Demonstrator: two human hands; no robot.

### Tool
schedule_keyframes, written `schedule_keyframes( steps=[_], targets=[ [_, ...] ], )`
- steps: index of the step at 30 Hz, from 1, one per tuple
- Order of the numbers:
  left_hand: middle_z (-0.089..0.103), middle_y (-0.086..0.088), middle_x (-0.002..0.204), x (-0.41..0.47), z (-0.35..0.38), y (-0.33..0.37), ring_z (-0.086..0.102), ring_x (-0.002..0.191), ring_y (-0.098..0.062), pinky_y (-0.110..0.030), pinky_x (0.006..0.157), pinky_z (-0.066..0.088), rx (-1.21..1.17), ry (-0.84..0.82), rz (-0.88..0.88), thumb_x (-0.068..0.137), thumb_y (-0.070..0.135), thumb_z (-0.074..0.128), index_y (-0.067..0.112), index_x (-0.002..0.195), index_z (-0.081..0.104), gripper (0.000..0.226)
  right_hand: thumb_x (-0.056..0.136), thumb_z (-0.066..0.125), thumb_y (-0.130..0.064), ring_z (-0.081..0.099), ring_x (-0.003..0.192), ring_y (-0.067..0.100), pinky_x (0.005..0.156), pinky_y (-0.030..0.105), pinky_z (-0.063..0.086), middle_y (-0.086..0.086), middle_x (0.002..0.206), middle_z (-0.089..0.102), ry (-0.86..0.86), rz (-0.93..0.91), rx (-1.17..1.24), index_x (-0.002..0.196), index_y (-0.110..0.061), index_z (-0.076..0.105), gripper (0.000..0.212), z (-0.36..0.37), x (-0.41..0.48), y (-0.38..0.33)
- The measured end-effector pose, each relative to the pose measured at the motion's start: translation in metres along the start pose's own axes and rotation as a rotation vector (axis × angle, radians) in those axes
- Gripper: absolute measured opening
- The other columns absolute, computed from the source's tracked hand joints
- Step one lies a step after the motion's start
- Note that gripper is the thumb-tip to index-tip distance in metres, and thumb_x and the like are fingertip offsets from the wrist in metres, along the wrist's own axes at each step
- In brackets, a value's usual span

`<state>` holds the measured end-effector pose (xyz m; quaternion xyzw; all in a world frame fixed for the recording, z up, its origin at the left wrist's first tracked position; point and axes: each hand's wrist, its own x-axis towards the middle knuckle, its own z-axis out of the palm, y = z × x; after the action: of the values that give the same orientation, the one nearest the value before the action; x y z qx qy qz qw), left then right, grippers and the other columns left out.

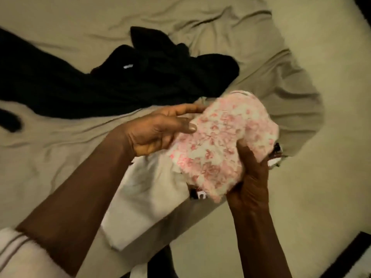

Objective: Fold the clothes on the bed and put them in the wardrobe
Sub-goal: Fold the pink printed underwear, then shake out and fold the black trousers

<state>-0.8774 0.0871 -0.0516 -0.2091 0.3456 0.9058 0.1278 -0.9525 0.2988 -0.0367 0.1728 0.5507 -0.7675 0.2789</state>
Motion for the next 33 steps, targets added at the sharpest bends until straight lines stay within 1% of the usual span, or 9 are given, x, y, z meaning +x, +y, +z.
schedule_keyframes(
  steps=[5,8,12,15,19,24,28,31,33],
  targets=[
    [0.073,-0.01,0.122,0.099,0.013,-0.056,0.075,0.104,-0.028,-0.051,0.085,0.063,0.366,0.295,-0.204,0.086,0.003,0.078,0.025,0.131,0.062,0.053,0.089,0.073,0.0,0.069,0.118,0.026,0.076,0.043,0.063,0.002,0.136,0.068,0.296,0.003,-0.038,0.149,-0.028,0.048,0.071,-0.06,0.049,0.009],
    [0.072,-0.009,0.114,0.116,0.014,-0.087,0.075,0.094,-0.024,-0.049,0.078,0.065,0.463,0.468,-0.111,0.085,0.005,0.081,0.026,0.122,0.064,0.046,0.087,0.078,-0.002,0.064,0.124,0.026,0.098,0.054,0.057,0.003,0.141,0.063,0.408,0.0,-0.246,0.15,-0.025,0.045,0.074,-0.081,0.06,0.032],
    [0.065,0.003,0.117,0.087,0.01,-0.089,0.072,0.097,-0.017,-0.041,0.084,0.064,0.512,0.479,0.033,0.088,0.018,0.082,0.031,0.128,0.063,0.047,0.082,0.084,-0.019,0.048,0.138,0.029,0.111,0.051,0.045,0.012,0.151,0.043,0.663,-0.352,-0.767,0.154,-0.02,0.03,0.09,-0.056,0.042,0.036],
    [0.066,0.013,0.118,0.039,-0.016,-0.088,0.066,0.103,-0.004,-0.022,0.087,0.056,0.682,0.676,0.274,0.088,0.027,0.081,0.036,0.124,0.065,0.04,0.086,0.074,-0.017,0.04,0.143,0.027,0.121,0.039,0.035,0.015,0.151,0.043,0.461,-0.75,-0.926,0.152,-0.011,0.036,0.077,-0.018,0.02,0.036],
    [0.061,0.007,0.13,-0.058,-0.095,-0.089,0.058,0.115,-0.002,-0.011,0.095,0.044,0.838,1.089,0.425,0.084,0.039,0.073,0.034,0.126,0.063,0.044,0.093,0.07,-0.014,0.06,0.121,0.015,0.1,0.051,0.051,-0.003,0.129,0.061,-0.106,-0.563,-0.965,0.133,-0.022,0.056,0.044,0.043,0.034,0.074],
    [0.052,-0.012,0.142,-0.173,-0.216,-0.109,0.048,0.134,-0.029,-0.033,0.114,0.039,1.066,1.443,0.311,0.082,0.057,0.061,0.016,0.133,0.058,0.066,0.084,0.065,-0.022,0.058,0.117,0.021,0.102,0.047,0.049,0.002,0.127,0.057,-0.548,-0.729,-1.224,0.132,-0.018,0.06,0.048,0.145,0.057,0.143],
    [0.034,-0.015,0.159,-0.224,-0.282,-0.118,0.035,0.147,-0.036,-0.058,0.115,0.037,1.336,1.453,0.083,0.08,0.072,0.052,0.018,0.149,0.043,0.087,0.076,0.063,-0.03,0.042,0.138,0.035,0.11,0.051,0.035,0.011,0.147,0.047,-0.444,-1.058,-1.66,0.144,-0.02,0.049,0.071,0.232,0.089,0.166],
    [0.014,-0.009,0.171,-0.232,-0.302,-0.129,0.015,0.157,-0.033,-0.06,0.122,0.018,1.399,1.347,0.004,0.085,0.077,0.041,0.027,0.16,0.025,0.092,0.085,0.067,-0.038,0.02,0.152,0.046,0.116,0.062,0.028,0.018,0.168,0.014,-0.259,-0.687,-1.891,0.162,-0.033,0.014,0.094,0.274,0.122,0.164],
    [0.002,-0.004,0.174,-0.231,-0.304,-0.136,0.003,0.159,-0.03,-0.059,0.124,0.009,1.395,1.329,-0.005,0.088,0.078,0.034,0.03,0.164,0.014,0.092,0.09,0.068,-0.037,0.035,0.145,0.048,0.115,0.054,0.036,0.024,0.162,0.028,-0.255,-0.433,-1.909,0.163,-0.027,0.017,0.09,0.284,0.131,0.155]
  ],
)
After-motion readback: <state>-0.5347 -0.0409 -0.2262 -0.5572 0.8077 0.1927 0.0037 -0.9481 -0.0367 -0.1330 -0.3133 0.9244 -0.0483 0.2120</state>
